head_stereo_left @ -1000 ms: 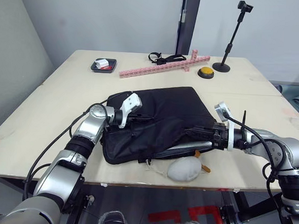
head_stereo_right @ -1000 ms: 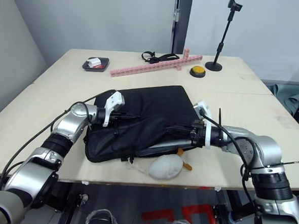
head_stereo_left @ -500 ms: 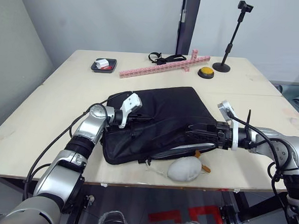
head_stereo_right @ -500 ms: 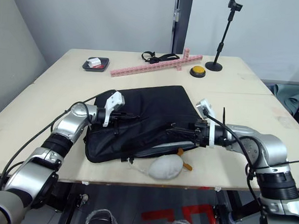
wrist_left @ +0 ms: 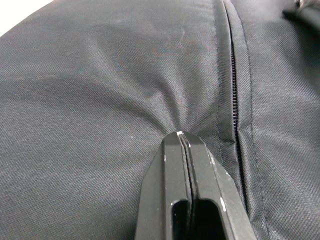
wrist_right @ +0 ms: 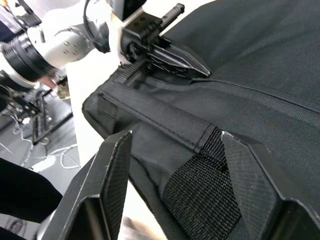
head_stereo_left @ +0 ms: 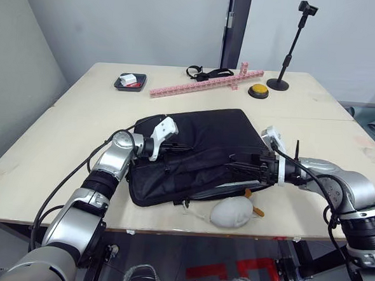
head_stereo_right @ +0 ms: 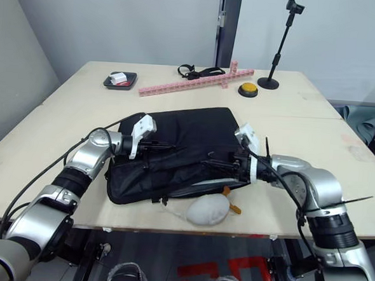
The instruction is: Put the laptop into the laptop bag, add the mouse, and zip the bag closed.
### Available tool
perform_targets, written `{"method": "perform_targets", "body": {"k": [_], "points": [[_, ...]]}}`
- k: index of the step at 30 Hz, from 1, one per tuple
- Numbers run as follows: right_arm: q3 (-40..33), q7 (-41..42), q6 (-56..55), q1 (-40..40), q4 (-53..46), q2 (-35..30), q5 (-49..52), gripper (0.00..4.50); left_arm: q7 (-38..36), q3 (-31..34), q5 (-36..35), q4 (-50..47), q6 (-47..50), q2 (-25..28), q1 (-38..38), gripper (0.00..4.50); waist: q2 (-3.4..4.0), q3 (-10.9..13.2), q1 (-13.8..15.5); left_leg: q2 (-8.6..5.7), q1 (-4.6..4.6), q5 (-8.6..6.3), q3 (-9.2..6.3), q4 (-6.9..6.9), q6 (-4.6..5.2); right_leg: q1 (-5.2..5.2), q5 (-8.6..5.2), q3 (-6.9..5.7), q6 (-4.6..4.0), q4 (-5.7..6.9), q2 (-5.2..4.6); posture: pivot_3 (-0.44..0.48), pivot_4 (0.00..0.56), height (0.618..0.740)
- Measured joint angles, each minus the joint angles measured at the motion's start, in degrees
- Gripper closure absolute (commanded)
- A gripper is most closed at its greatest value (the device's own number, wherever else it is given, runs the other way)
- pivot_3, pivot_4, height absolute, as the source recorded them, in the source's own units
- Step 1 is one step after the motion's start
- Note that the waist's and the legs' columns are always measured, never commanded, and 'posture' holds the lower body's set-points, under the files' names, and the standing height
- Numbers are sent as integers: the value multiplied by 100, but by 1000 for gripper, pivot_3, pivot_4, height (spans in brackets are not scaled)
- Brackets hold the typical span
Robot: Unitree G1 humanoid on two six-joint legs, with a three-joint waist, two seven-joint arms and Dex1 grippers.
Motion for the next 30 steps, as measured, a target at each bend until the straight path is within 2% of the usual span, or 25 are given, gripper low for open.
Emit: {"method": "perform_targets", "body": {"k": [8,15,30], "points": [[69,26,-30,-112,0,115,-57,1532,-1,0,0,-8,0,-1,21,4500,1,-1,2,0,0,0,0,-1,-1,1,0,-1,1,0,0,0,150,740],[-65,445,150,-189,-67,-296,243,1532,8,0,0,-18,0,5,32,4500,4,-2,-3,0,1,0,0,-2,0,1,0,0,1,-2,0,0,150,740],[-201,578,353,-256,-230,-529,548,1532,11,0,0,-15,-3,-1,11,4500,4,-3,2,0,0,0,0,-1,0,1,0,0,1,-2,0,0,150,740]]}}
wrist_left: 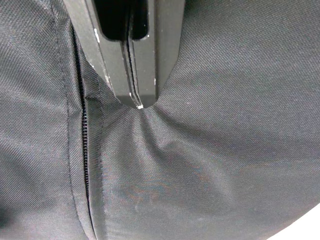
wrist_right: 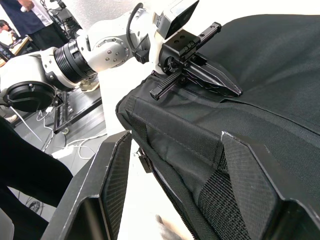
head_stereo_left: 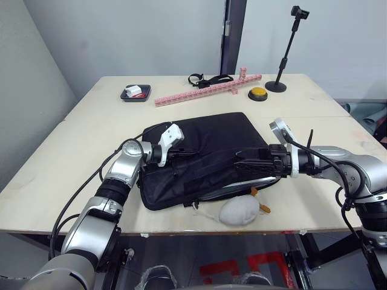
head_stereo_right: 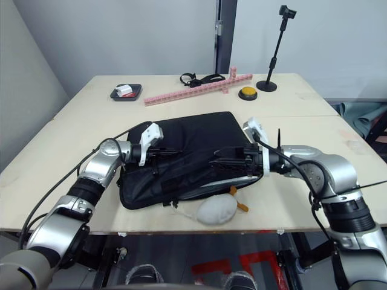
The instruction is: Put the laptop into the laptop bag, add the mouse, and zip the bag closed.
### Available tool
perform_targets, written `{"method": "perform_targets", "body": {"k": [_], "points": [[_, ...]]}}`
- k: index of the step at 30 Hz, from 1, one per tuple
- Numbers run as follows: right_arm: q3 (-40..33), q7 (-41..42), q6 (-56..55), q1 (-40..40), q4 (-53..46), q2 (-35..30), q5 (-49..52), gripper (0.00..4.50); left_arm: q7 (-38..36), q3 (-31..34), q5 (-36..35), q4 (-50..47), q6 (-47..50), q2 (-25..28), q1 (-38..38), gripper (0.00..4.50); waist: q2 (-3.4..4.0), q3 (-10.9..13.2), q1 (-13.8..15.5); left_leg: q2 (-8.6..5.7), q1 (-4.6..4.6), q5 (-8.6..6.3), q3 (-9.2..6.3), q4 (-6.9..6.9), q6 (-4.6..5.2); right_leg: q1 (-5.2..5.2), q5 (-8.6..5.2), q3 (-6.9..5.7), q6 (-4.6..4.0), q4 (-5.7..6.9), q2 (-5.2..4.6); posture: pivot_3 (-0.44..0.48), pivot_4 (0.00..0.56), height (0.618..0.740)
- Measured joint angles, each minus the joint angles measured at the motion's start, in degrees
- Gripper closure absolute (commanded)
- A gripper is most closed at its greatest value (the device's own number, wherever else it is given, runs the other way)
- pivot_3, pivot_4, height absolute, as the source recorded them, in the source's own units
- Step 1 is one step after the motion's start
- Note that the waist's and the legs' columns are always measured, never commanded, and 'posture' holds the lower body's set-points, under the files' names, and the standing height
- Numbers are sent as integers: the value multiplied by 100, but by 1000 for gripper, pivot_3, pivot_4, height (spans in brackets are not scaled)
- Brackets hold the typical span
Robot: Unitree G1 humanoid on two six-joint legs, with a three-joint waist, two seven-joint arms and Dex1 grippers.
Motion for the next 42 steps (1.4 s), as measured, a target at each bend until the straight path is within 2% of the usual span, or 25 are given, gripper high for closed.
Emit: {"method": "perform_targets", "body": {"k": [6,13,17,24,27,29,37,42], "points": [[0,149,36,19,-61,-84,82,1532,-1,-1,0,14,-13,0,-19,4500,0,0,1,0,0,0,0,0,0,0,0,0,0,0,0,0,150,740],[83,480,125,177,-269,-480,152,1532,-2,-3,0,26,-41,-4,-20,4500,0,0,7,0,0,0,0,0,0,0,0,0,0,0,0,0,150,740],[414,733,-205,407,-563,-633,-107,1532,-1,-3,0,41,-47,-3,-22,4500,0,-1,4,0,1,0,0,0,1,0,0,0,0,0,0,0,150,740],[717,1328,-1040,841,-1023,-1302,-694,1532,0,-5,0,42,-56,4,19,4500,0,-2,1,0,1,-1,0,0,1,0,-1,1,2,-2,0,0,150,740],[716,1350,-1415,861,-1057,-1298,-864,808,16,-5,0,42,-85,9,33,4500,-1,-3,-6,1,1,-1,0,0,2,0,-2,1,3,-1,0,0,150,740],[725,1412,-1680,867,-1063,-1296,-1014,37,15,-5,0,42,-111,10,43,4500,0,-4,-7,0,0,-1,1,0,2,0,-2,1,3,-2,0,0,150,740],[1336,1717,-3427,1216,-889,-1278,-2304,37,7,-5,1,42,-117,11,38,4500,-2,-9,-13,0,0,-1,0,0,2,-1,-3,0,5,-2,0,0,150,740],[1649,1786,-4152,1220,-693,-1142,-2884,37,-2,-5,1,44,-116,11,15,4500,-2,-9,-13,1,-2,-1,1,0,3,-1,-3,0,5,-3,0,0,150,740]]}}
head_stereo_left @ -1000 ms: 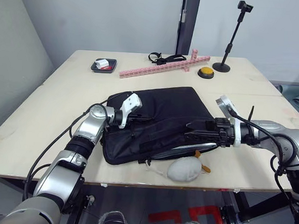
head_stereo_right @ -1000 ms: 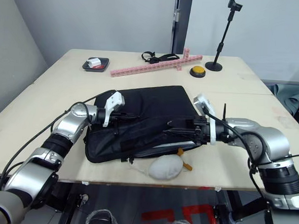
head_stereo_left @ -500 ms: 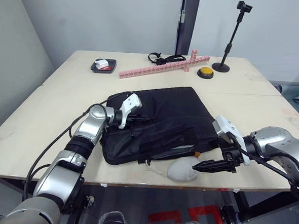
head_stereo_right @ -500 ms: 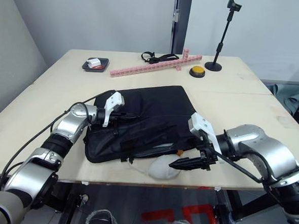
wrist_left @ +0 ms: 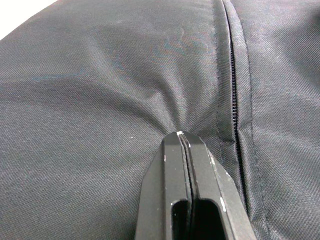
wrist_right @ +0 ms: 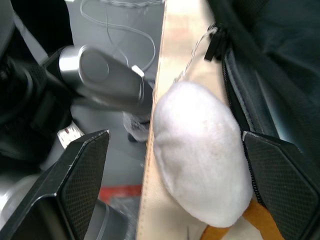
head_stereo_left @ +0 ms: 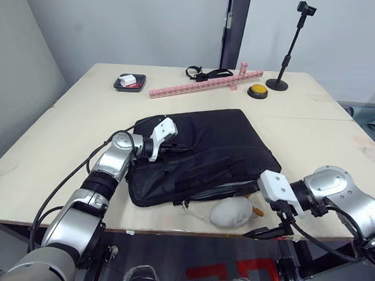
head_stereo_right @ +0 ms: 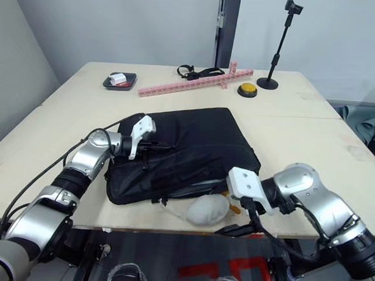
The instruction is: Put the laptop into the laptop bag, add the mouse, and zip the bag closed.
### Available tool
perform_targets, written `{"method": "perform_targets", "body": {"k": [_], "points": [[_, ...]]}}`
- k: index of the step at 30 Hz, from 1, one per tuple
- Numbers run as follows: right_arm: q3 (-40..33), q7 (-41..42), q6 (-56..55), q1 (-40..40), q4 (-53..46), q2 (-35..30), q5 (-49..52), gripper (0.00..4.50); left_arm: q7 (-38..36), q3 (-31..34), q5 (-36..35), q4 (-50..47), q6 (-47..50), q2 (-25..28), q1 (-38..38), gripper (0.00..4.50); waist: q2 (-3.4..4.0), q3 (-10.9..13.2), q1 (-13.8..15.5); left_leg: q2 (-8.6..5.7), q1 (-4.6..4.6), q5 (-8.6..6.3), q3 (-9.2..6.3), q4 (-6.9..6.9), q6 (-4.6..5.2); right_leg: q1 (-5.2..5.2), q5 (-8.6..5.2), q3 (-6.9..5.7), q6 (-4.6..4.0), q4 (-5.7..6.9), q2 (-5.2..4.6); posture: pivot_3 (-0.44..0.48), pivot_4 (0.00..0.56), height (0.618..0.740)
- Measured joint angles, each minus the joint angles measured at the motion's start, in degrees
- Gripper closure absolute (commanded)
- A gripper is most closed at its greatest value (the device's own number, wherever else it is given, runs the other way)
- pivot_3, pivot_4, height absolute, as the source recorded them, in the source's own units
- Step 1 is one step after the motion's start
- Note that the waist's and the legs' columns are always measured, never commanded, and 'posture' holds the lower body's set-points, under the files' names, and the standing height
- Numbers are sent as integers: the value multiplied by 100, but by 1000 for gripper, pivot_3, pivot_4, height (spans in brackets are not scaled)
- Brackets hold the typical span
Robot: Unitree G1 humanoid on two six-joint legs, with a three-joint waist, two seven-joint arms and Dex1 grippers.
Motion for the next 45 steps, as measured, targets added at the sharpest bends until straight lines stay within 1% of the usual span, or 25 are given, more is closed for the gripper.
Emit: {"method": "perform_targets", "body": {"k": [4,5,8,12,13,14,16,17,24,29,33,39,45], "points": [[196,-28,-408,-42,210,181,-359,37,1,0,0,0,0,4,9,4500,0,0,-8,0,0,0,0,1,0,0,0,0,0,1,0,0,150,740],[215,-42,-482,-67,249,245,-425,562,2,0,1,0,0,7,14,4500,0,0,-9,0,0,0,0,1,0,0,0,0,0,1,0,0,150,740],[241,-196,-1064,-259,550,524,-724,1515,2,0,2,-1,0,13,23,4500,0,-1,-17,0,0,0,0,1,0,0,0,0,0,2,0,0,150,740],[265,-169,-1425,-292,770,550,-911,2886,-12,-1,2,-2,0,12,20,4500,0,-1,-15,0,0,0,0,1,1,1,0,0,0,0,0,0,150,740],[270,-146,-1493,-290,814,549,-958,3317,-10,-1,2,-1,0,12,19,4500,0,-1,-16,0,0,0,0,1,1,1,0,0,0,1,0,0,150,740],[270,-134,-1507,-288,833,546,-970,3591,-7,-1,2,-1,0,13,19,4500,0,-1,-17,0,0,0,0,1,1,1,0,0,0,1,0,0,150,740],[267,-123,-1484,-286,830,545,-953,4310,-1,-1,2,-1,0,14,19,4500,0,-1,-18,0,1,0,0,1,2,1,0,0,0,1,0,0,150,740],[259,-109,-1440,-286,813,542,-918,4460,-1,-1,2,-1,0,13,9,4500,0,-1,-18,0,1,0,0,1,2,1,0,0,0,1,0,0,150,740],[56,12,-1022,-251,567,222,-610,4460,-9,-3,5,10,0,8,-8,4500,0,0,-13,0,0,0,0,1,3,1,1,0,-1,1,0,0,150,740],[-338,82,-749,-57,408,-171,-363,4460,-29,-5,5,95,-4,-12,-24,4500,1,-1,-4,0,2,0,0,1,3,3,1,1,0,0,0,0,150,740],[-530,134,-739,78,449,-417,-312,4460,-39,-5,5,126,-28,-13,-30,4500,2,-2,-6,0,2,0,0,2,4,3,0,1,0,1,0,0,150,740],[-733,197,-967,92,1011,-689,-358,4460,-63,-5,5,159,-68,-11,-30,4500,2,-5,-9,0,1,-1,1,2,5,3,0,1,0,-2,0,0,150,740],[-815,262,-1298,-29,1706,-739,-426,4460,-69,-5,5,182,-79,-18,-46,4500,3,-6,-9,-1,0,-1,2,4,9,3,0,1,-1,-2,-1,0,150,740]]}}
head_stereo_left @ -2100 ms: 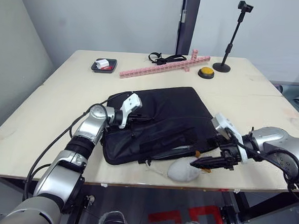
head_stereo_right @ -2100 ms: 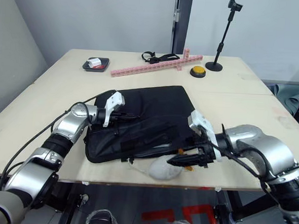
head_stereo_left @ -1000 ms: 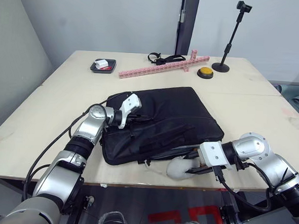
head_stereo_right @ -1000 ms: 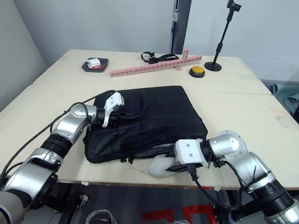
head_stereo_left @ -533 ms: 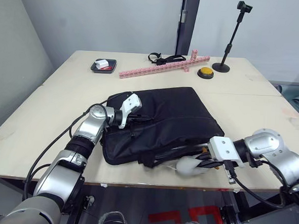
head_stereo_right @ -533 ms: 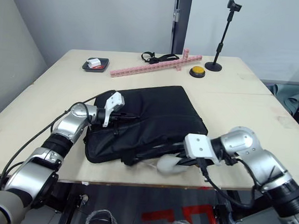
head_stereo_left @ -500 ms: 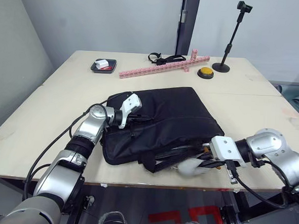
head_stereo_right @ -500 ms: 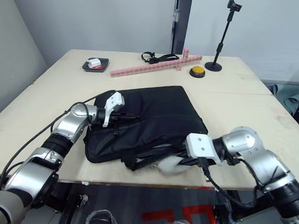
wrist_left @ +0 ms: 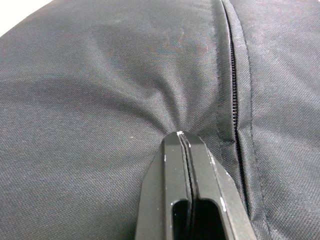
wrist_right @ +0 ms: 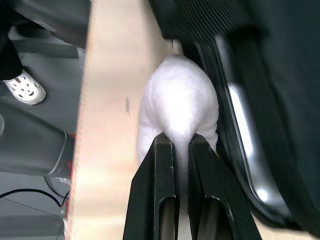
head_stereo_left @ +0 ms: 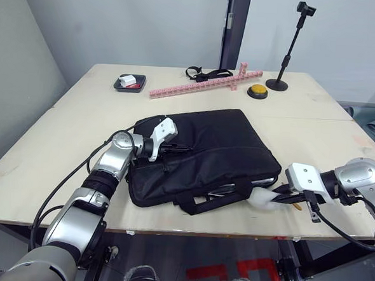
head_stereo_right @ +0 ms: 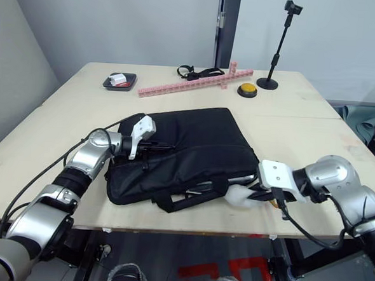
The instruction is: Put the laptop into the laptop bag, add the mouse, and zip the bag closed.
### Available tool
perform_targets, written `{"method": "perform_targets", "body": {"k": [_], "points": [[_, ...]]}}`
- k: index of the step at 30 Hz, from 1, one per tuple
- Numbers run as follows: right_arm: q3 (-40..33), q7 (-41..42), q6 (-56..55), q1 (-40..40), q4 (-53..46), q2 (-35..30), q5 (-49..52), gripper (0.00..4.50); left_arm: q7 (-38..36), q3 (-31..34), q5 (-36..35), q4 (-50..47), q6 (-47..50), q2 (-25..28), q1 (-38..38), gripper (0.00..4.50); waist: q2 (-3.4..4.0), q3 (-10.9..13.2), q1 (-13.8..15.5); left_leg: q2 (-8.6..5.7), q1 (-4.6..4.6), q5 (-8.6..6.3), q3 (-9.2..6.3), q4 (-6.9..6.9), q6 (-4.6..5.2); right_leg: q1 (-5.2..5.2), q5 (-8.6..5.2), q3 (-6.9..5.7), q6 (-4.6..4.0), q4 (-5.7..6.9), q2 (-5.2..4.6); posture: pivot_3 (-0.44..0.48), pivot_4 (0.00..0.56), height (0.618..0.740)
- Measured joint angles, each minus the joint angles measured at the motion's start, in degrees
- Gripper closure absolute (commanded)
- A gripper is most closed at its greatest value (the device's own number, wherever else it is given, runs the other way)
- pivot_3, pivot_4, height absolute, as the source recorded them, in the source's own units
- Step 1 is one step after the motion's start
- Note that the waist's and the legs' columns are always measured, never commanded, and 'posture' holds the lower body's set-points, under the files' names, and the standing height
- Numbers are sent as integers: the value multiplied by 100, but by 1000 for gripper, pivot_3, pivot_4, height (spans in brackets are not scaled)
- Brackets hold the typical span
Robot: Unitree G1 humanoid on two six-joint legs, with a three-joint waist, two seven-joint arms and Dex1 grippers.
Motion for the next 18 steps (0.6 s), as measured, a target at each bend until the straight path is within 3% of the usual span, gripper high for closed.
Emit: {"method": "perform_targets", "body": {"k": [18], "points": [[-133,222,-1097,-501,2079,-397,-445,4460,-56,-38,68,70,-87,22,-21,4500,-8,-4,-22,-1,-1,1,5,4,12,2,0,0,-1,-3,-2,0,150,740]]}}
